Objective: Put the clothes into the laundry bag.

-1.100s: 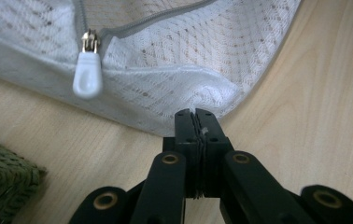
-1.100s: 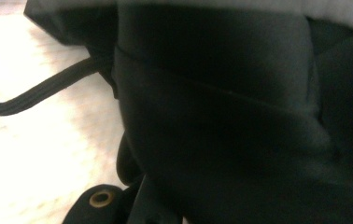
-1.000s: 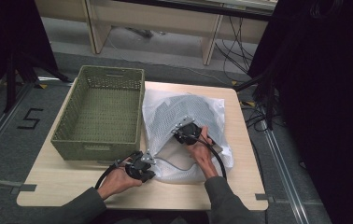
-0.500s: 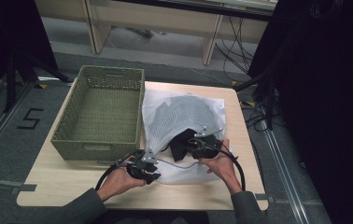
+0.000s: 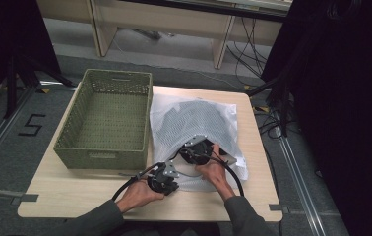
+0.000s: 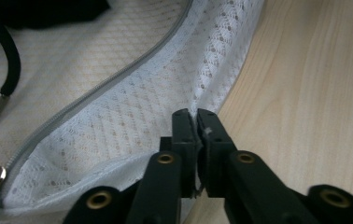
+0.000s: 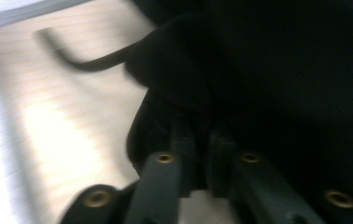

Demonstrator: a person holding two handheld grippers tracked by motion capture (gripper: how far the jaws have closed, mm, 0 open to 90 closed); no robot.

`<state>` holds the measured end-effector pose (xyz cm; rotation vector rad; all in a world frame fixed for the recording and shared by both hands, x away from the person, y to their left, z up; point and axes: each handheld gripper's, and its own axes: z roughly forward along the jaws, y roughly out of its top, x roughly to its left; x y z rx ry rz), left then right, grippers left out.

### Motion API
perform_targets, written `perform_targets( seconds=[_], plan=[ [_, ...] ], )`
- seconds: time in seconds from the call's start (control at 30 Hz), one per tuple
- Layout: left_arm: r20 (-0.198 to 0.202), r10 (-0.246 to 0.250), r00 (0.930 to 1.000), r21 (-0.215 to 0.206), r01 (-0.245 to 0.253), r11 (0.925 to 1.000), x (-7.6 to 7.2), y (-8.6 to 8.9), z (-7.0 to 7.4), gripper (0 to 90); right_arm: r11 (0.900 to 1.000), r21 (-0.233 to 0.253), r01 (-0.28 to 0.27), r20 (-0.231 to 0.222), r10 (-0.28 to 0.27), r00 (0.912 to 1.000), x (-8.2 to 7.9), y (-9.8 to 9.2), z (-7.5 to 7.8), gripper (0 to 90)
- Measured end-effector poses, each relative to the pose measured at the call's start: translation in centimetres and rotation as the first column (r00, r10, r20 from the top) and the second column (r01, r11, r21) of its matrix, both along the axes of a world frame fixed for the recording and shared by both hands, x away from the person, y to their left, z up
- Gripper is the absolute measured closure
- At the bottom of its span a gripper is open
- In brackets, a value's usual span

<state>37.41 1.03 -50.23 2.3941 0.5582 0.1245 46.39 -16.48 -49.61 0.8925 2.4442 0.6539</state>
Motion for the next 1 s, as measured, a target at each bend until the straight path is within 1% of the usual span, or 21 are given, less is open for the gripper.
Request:
perform_targets(
  seconds=[0.03,0.07,0.13,0.2,0.23,0.27,0.3,0.33,0.37,0.4,0.43,0.47,0.53,0.57,0.63,0.67,0.7,0.77,0.8,0.87,1.0],
  plan=[
    [0.0,0.0,1.0,0.0,0.0,1.0,0.0,0.0,0.0,88.0,1.0,0.0,0.0,0.0,0.0,1.0,0.0,0.0,0.0,88.3],
    [-0.006,-0.006,1.0,0.002,0.006,1.0,0.0,0.2,0.0,88.3,1.0,-0.014,0.011,0.039,-0.011,0.9992,0.6,0.0,0.3,88.9],
    [0.004,-0.013,0.9999,0.019,0.013,0.9997,0.0,0.3,0.2,88.5,0.999,-0.01,0.033,0.103,-0.032,0.9942,1.1,-0.2,0.6,89.1],
    [-0.004,-0.01,0.9999,0.031,0.01,0.9995,-0.3,0.4,0.3,88.6,0.999,0.003,0.045,0.111,-0.045,0.9928,1.7,-0.6,1.0,89.2],
    [-0.015,-0.003,0.9999,0.026,0.003,0.9997,-0.4,0.4,0.2,88.6,0.998,0.014,0.063,0.125,-0.065,0.99,2.0,-0.8,1.0,89.2],
    [-0.013,-0.013,0.9998,0.033,0.013,0.9994,-0.4,0.4,0.3,88.6,0.998,0.018,0.064,0.112,-0.066,0.9916,2.3,-1.0,1.1,89.2],
    [-0.025,0.004,0.9997,0.024,-0.004,0.9997,-0.6,0.4,0.3,88.6,0.997,0.019,0.068,0.122,-0.07,0.9901,2.7,-1.2,1.1,89.1],
    [-0.016,-0.008,0.9998,0.032,0.009,0.9995,-0.6,0.5,0.3,88.6,0.996,0.028,0.085,0.113,-0.088,0.9897,2.9,-1.3,1.2,89.1],
    [-0.024,-0.004,0.9997,0.029,0.005,0.9996,-0.6,0.5,0.3,88.6,0.996,0.032,0.088,0.12,-0.091,0.9886,3.3,-1.5,1.1,89.1],
    [-0.02,-0.011,0.9997,0.034,0.012,0.9994,-0.5,0.6,0.3,88.6,0.992,0.05,0.114,0.131,-0.12,0.984,3.5,-1.5,0.9,89.0],
    [-0.018,-0.016,0.9997,0.037,0.017,0.9992,-0.5,0.6,0.4,88.6,0.994,0.043,0.105,0.12,-0.109,0.9867,3.8,-1.7,0.9,88.9],
    [-0.018,-0.016,0.9997,0.036,0.016,0.9992,-0.4,0.6,0.4,88.6,0.991,0.054,0.122,0.124,-0.128,0.984,3.9,-1.7,0.8,88.8],
    [-0.017,-0.018,0.9997,0.035,0.018,0.9992,-0.4,0.6,0.3,88.5,0.99,0.061,0.126,0.119,-0.133,0.9839,4.0,-1.8,0.7,88.2],
    [-0.018,-0.017,0.9997,0.034,0.018,0.9993,-0.4,0.6,0.3,88.4,0.991,0.064,0.121,0.118,-0.128,0.9848,3.8,-1.8,0.7,86.6],
    [-0.019,-0.011,0.9998,0.023,0.012,0.9997,-0.4,0.6,0.3,88.1,0.992,0.071,0.101,0.076,-0.106,0.9915,3.0,-1.9,1.3,81.0],
    [-0.026,-0.005,0.9996,0.018,0.005,0.9998,-0.5,0.6,0.2,88.0,0.993,0.079,0.092,0.081,-0.098,0.9919,2.5,-1.9,1.5,78.2],
    [-0.029,0.001,0.9996,0.008,-0.001,1.0,-0.5,0.6,0.2,88.0,0.993,0.087,0.085,0.052,-0.09,0.9946,2.0,-2.1,2.0,74.6],
    [-0.03,0.002,0.9996,0.013,-0.001,0.9999,-0.5,0.6,0.2,88.1,0.992,0.115,0.055,0.02,-0.058,0.9981,1.1,-2.8,3.0,67.8],
    [-0.024,-0.006,0.9997,0.016,0.006,0.9998,-0.4,0.6,0.2,88.2,0.991,0.122,0.051,0.019,-0.053,0.9984,0.4,-3.1,3.5,65.6],
    [-0.025,-0.004,0.9997,0.017,0.005,0.9998,-0.5,0.6,0.2,88.2,0.989,0.141,0.037,-0.005,-0.037,0.9993,-0.9,-3.9,4.5,64.4],
    [-0.023,-0.017,0.9996,0.028,0.017,0.9995,-0.4,0.7,0.3,88.2,0.982,0.187,0.032,-0.001,-0.033,0.9995,-3.1,-6.0,6.7,63.8]
  ],
)
